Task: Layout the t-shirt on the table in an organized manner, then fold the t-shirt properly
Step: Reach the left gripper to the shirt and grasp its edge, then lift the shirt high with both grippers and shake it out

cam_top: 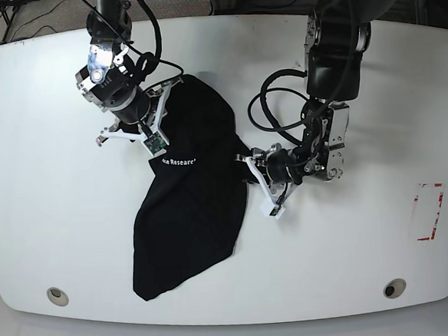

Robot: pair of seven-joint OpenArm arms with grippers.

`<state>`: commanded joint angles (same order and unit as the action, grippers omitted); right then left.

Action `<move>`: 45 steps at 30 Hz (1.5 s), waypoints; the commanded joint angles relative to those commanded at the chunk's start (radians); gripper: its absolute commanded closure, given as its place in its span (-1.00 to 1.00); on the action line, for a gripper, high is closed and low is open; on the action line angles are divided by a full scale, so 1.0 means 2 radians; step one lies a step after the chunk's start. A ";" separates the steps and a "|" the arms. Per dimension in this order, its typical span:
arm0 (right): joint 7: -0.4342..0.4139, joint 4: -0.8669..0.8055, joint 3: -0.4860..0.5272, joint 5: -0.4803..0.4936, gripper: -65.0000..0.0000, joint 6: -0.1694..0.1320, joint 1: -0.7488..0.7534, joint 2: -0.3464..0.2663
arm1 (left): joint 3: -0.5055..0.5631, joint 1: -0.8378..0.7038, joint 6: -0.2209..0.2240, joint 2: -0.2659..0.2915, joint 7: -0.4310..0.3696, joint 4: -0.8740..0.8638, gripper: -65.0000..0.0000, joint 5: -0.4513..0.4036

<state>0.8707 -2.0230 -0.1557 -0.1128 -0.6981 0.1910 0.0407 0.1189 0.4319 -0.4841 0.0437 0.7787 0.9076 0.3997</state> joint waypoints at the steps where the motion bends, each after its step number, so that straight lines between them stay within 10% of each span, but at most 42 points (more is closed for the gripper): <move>1: -0.001 0.000 0.000 0.000 0.98 0.000 0.000 0.000 | -0.002 -0.001 0.000 -0.001 -0.005 0.000 1.00 0.000; 21: -0.002 0.001 -0.070 -0.001 0.98 0.000 -0.044 0.001 | -0.143 -0.064 0.000 -0.045 -0.007 0.209 1.00 0.003; 32: -0.001 0.002 -0.104 -0.005 0.98 0.000 -0.116 -0.004 | -0.202 -0.084 -0.002 -0.077 0.054 0.377 1.00 0.004; 45: 0.002 0.024 -0.100 -0.014 0.97 0.000 -0.275 -0.034 | -0.219 0.025 0.000 -0.133 0.062 0.435 1.00 0.000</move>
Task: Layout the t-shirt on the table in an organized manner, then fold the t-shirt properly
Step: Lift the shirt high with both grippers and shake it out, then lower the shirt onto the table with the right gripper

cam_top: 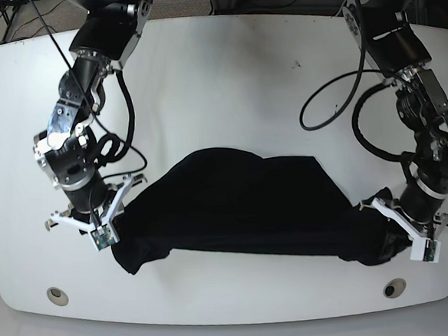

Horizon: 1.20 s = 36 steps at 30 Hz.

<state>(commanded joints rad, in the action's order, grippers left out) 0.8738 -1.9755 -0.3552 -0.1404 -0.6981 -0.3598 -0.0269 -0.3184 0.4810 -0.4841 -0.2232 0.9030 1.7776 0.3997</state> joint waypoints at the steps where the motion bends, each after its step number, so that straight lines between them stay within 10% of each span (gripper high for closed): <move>1: 0.003 0.000 0.003 -0.006 0.97 0.000 -0.011 -0.004 | 0.000 0.008 0.000 -0.002 0.000 -0.001 1.00 0.000; 21: 0.100 0.006 0.113 -0.044 0.96 0.000 -0.257 -0.091 | 0.000 0.274 0.025 -0.038 0.001 -0.077 1.00 0.002; 36: 0.115 -0.002 0.130 -0.040 0.97 0.000 -0.242 -0.103 | -0.001 0.251 0.025 -0.035 0.035 -0.060 0.97 0.004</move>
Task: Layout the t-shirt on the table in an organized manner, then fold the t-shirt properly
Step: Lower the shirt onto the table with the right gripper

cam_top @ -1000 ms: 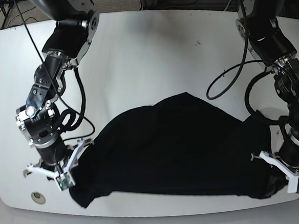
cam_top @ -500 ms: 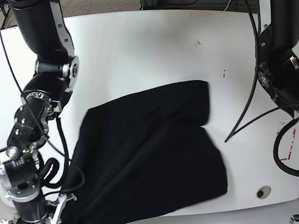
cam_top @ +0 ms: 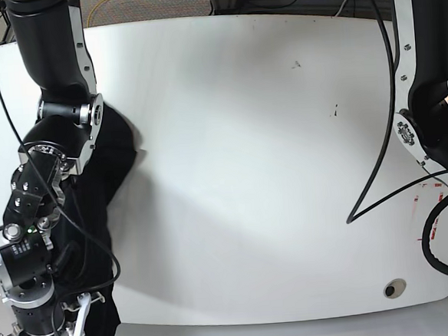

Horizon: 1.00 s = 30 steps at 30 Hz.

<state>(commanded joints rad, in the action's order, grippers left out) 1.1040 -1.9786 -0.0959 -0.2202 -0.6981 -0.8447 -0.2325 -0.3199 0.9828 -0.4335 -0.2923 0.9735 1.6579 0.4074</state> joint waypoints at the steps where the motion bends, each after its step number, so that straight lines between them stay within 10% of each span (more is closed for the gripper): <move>1: 0.000 0.000 0.000 0.001 0.97 0.000 0.000 0.000 | 0.000 -0.005 0.000 0.000 0.000 0.002 0.98 0.000; 30: 0.043 -0.014 0.117 -0.028 0.98 0.000 -0.107 0.130 | -0.046 -0.088 -0.001 -0.025 0.002 0.010 0.98 0.028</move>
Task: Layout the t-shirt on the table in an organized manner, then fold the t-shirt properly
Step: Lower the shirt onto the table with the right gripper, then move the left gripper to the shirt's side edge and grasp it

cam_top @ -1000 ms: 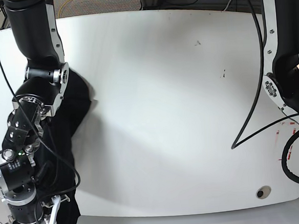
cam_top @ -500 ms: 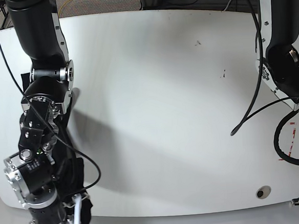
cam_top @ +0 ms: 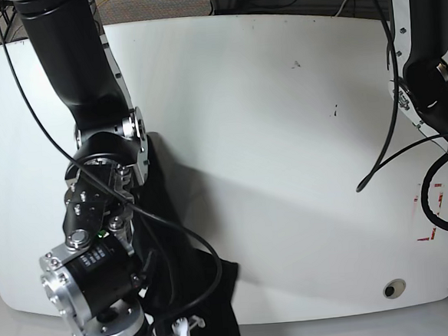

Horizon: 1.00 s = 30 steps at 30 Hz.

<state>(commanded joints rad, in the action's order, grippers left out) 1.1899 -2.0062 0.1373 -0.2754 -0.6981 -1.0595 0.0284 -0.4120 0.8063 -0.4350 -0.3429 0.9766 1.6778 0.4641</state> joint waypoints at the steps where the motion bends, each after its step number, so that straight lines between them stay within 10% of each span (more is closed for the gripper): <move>1: 0.000 0.000 0.000 -0.005 0.98 0.000 0.000 0.000 | 0.000 0.000 0.000 0.000 0.000 0.000 0.98 0.000; 16: -0.010 -0.016 -0.045 -0.033 0.98 0.000 0.182 -0.045 | 0.015 -0.050 -0.001 0.015 -0.002 -0.001 0.97 0.000; 25: -0.116 -0.015 -0.077 -0.033 0.98 0.000 0.336 -0.043 | 0.018 -0.117 -0.001 0.041 -0.002 -0.001 0.96 0.000; 30: -0.127 -0.015 -0.077 -0.033 0.98 0.000 0.369 -0.043 | 0.018 -0.163 -0.001 0.068 -0.001 -0.002 0.60 0.000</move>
<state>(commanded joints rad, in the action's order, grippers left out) 0.9367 -2.0369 -0.0161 -0.3414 -0.6981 -0.3214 -0.0575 -0.3767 0.4810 -0.4365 -0.2064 0.9751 1.6747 0.4641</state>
